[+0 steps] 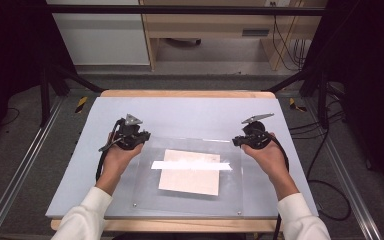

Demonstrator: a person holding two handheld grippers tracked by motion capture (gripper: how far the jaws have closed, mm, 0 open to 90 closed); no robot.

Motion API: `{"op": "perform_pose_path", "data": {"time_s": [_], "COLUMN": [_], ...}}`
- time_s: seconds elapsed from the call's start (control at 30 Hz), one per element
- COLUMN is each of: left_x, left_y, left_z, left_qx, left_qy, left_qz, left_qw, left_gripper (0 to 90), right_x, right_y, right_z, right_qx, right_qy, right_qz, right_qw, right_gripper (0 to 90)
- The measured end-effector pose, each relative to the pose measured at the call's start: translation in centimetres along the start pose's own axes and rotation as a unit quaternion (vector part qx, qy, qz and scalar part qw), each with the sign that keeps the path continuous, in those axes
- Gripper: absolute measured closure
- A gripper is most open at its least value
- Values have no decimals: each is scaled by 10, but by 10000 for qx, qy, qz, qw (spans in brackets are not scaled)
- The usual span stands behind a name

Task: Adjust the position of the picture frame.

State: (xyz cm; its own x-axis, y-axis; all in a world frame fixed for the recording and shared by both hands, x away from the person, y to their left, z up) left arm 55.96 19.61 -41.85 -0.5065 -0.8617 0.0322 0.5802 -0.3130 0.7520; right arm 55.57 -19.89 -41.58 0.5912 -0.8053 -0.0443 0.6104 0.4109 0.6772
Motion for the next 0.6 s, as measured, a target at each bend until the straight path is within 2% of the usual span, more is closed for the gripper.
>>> {"op": "perform_pose_path", "data": {"time_s": [0.17, 0.43, 0.47, 0.6], "left_x": [0, -4, -7, -9], "left_y": [-2, -6, -8, -11], "left_z": [-4, -15, -18, -21], "left_qx": [-10, -67, -57, -71], "left_qy": [13, 28, 3, 27], "left_qz": [17, 31, 100, 116], "left_qw": [10000, 10000, 9999, 9999], "left_gripper": [838, 838, 837, 837], "right_x": [4, 9, 8, 10], "right_y": [1, 2, 3, 4], "right_z": [-6, -16, -18, -25], "right_qx": [-8, -55, -79, -74], "right_qy": [-28, -43, -39, 13], "right_qz": [-99, -105, -74, -67], "right_qw": [9999, 9999, 9999, 9999], "right_gripper": [807, 801, 798, 797]}}
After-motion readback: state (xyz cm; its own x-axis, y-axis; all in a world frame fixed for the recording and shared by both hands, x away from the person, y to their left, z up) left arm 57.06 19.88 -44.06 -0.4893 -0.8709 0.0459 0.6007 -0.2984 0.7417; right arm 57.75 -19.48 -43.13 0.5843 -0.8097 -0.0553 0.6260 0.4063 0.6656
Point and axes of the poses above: each handheld gripper's, and its own axes: z roughly backward along the jaws, y roughly out of its top, x roughly to its right, the point moved 1 cm from there along -z, roughly forward along the jaws, and after that the axes turned 4 degrees about z, right-handed, at the moved point
